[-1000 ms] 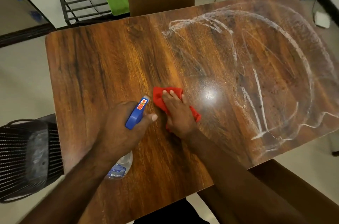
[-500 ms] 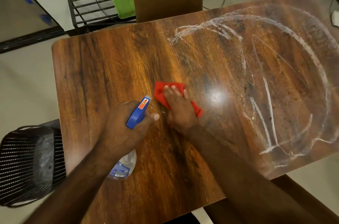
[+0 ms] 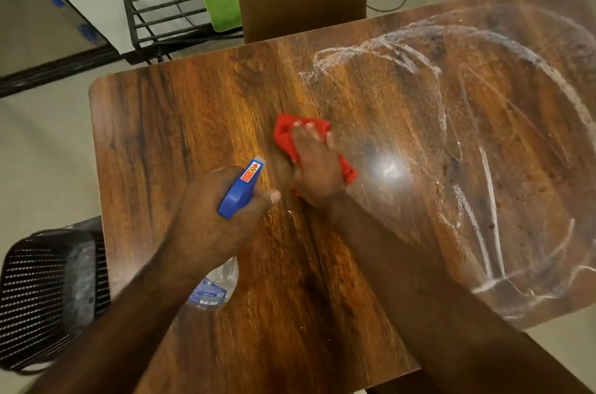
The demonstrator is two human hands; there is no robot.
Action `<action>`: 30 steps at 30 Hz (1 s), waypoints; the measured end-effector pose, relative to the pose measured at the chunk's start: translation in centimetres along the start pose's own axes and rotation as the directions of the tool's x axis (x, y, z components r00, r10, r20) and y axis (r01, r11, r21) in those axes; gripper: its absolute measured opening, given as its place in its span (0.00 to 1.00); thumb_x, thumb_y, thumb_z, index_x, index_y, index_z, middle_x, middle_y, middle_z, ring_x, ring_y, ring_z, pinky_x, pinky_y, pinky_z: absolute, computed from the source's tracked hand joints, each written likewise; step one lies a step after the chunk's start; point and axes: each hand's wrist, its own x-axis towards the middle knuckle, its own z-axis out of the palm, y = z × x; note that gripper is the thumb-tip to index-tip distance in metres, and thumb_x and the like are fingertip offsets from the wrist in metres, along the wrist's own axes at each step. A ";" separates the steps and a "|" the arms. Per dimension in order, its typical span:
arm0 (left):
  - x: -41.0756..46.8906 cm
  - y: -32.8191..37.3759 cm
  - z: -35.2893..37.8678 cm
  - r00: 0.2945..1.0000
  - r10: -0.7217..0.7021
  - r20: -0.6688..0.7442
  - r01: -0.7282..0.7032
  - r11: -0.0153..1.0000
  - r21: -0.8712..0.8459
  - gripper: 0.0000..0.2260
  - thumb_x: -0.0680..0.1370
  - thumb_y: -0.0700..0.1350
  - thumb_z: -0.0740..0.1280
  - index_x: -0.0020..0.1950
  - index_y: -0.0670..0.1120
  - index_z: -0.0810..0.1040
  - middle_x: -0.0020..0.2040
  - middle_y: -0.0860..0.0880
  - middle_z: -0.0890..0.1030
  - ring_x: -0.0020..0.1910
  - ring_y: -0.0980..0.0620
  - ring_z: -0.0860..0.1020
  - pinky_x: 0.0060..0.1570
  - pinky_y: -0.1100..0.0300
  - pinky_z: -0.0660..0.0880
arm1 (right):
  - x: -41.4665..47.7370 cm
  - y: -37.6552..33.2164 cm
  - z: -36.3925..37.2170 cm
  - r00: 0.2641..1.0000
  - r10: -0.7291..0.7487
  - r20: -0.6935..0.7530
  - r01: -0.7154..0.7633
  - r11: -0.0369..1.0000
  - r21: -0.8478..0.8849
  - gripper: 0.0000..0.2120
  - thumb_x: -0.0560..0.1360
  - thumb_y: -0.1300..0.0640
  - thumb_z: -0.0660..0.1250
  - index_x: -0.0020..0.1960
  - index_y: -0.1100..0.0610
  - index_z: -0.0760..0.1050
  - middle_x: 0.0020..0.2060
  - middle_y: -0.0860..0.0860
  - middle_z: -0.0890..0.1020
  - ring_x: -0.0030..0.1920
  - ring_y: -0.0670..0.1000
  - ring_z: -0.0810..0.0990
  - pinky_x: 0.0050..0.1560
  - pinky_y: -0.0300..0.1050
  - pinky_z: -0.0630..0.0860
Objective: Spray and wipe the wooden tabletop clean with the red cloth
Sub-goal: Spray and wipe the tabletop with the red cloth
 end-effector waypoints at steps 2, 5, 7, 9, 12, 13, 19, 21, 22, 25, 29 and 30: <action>0.5 0.1 0.0 1.000 -0.006 0.006 0.006 1.000 0.013 0.18 0.75 0.64 0.67 0.35 0.51 0.72 0.30 0.50 0.73 0.29 0.51 0.74 0.32 0.58 0.74 | 0.3 1.0 0.4 0.975 -0.194 0.108 0.197 0.980 -0.012 0.32 0.81 0.50 0.58 0.83 0.59 0.62 0.81 0.54 0.66 0.82 0.56 0.60 0.83 0.63 0.50; 1.0 0.3 -0.7 1.000 -0.009 0.002 0.009 1.000 -0.028 0.17 0.76 0.62 0.68 0.34 0.52 0.73 0.33 0.51 0.77 0.32 0.53 0.76 0.33 0.68 0.72 | 3.1 6.4 -2.3 0.987 -0.122 0.103 0.127 0.991 -0.049 0.37 0.75 0.55 0.67 0.82 0.56 0.62 0.79 0.53 0.70 0.80 0.56 0.65 0.82 0.65 0.54; 1.3 0.6 -1.3 1.000 0.014 -0.006 -0.015 0.999 -0.032 0.16 0.75 0.63 0.68 0.35 0.54 0.73 0.35 0.53 0.77 0.33 0.55 0.77 0.34 0.71 0.73 | 5.0 10.0 -4.5 0.987 0.137 -0.085 -0.139 0.990 -0.025 0.30 0.77 0.54 0.61 0.79 0.56 0.66 0.74 0.55 0.75 0.77 0.58 0.71 0.79 0.69 0.60; 1.5 0.8 -1.7 1.000 -0.005 -0.026 0.004 0.999 -0.039 0.14 0.73 0.65 0.66 0.37 0.57 0.73 0.36 0.53 0.78 0.34 0.55 0.77 0.34 0.71 0.72 | 6.2 10.2 -5.2 0.935 0.282 -0.214 -0.293 0.956 -0.020 0.29 0.79 0.54 0.58 0.79 0.59 0.65 0.74 0.58 0.75 0.78 0.60 0.69 0.79 0.70 0.58; 2.0 1.1 -1.6 0.998 -0.045 -0.044 0.043 0.998 -0.048 0.12 0.72 0.65 0.66 0.38 0.58 0.73 0.36 0.56 0.77 0.35 0.57 0.77 0.38 0.69 0.71 | 6.5 4.6 -2.5 0.936 0.293 -0.193 -0.305 0.952 -0.033 0.31 0.81 0.55 0.60 0.82 0.61 0.60 0.79 0.59 0.69 0.82 0.60 0.61 0.82 0.66 0.51; 2.3 1.2 -1.3 0.999 -0.040 -0.031 0.040 0.999 -0.025 0.15 0.72 0.67 0.64 0.37 0.57 0.73 0.36 0.54 0.77 0.34 0.55 0.77 0.36 0.66 0.72 | 6.3 2.2 -1.1 0.968 0.204 -0.143 -0.212 0.976 -0.041 0.31 0.82 0.55 0.60 0.82 0.61 0.59 0.80 0.58 0.67 0.83 0.59 0.59 0.82 0.67 0.51; 3.9 2.4 -1.1 0.993 -0.107 -0.044 0.103 0.992 -0.075 0.16 0.73 0.62 0.69 0.35 0.51 0.74 0.34 0.51 0.79 0.30 0.56 0.77 0.30 0.68 0.73 | 8.8 4.1 -0.7 0.974 -0.200 0.101 0.203 0.979 -0.015 0.33 0.80 0.56 0.62 0.83 0.56 0.60 0.80 0.54 0.68 0.82 0.55 0.61 0.82 0.66 0.54; 4.0 2.9 -1.3 0.990 -0.132 -0.044 0.128 0.988 -0.088 0.15 0.71 0.59 0.67 0.34 0.50 0.74 0.34 0.53 0.80 0.30 0.59 0.77 0.33 0.73 0.74 | 11.3 8.1 -2.7 0.999 0.038 -0.014 -0.038 0.999 -0.034 0.31 0.79 0.54 0.60 0.82 0.53 0.60 0.78 0.53 0.71 0.80 0.57 0.64 0.81 0.67 0.57; 4.1 3.0 -1.3 0.988 -0.149 -0.046 0.144 0.986 -0.087 0.15 0.71 0.60 0.66 0.34 0.50 0.73 0.33 0.56 0.80 0.31 0.61 0.78 0.34 0.75 0.73 | 12.4 9.4 -3.6 0.986 0.137 -0.090 -0.141 0.990 -0.030 0.30 0.80 0.55 0.61 0.82 0.54 0.61 0.77 0.54 0.72 0.79 0.58 0.66 0.80 0.68 0.59; 4.4 2.5 -1.4 0.984 -0.174 -0.038 0.171 0.983 -0.068 0.14 0.71 0.60 0.66 0.35 0.51 0.72 0.33 0.60 0.79 0.32 0.62 0.77 0.36 0.76 0.72 | 13.8 7.4 -3.1 0.950 0.253 -0.183 -0.268 0.961 -0.064 0.31 0.82 0.55 0.63 0.83 0.59 0.59 0.79 0.57 0.69 0.81 0.58 0.63 0.83 0.65 0.52; 5.1 2.5 -1.5 0.984 -0.171 -0.046 0.170 0.985 -0.028 0.14 0.72 0.57 0.68 0.37 0.47 0.75 0.31 0.46 0.79 0.35 0.52 0.78 0.34 0.73 0.74 | 13.5 0.2 0.6 1.000 0.005 -0.021 -0.007 0.997 -0.081 0.33 0.83 0.54 0.61 0.84 0.60 0.55 0.82 0.57 0.62 0.84 0.57 0.56 0.83 0.61 0.47; 5.4 2.6 -1.4 0.984 -0.172 -0.049 0.170 0.985 -0.036 0.15 0.72 0.58 0.68 0.38 0.46 0.76 0.31 0.45 0.78 0.36 0.49 0.78 0.33 0.71 0.74 | 13.5 -0.2 0.9 0.997 -0.073 0.024 0.074 0.994 -0.078 0.33 0.82 0.55 0.62 0.84 0.60 0.55 0.82 0.56 0.63 0.83 0.56 0.57 0.83 0.61 0.48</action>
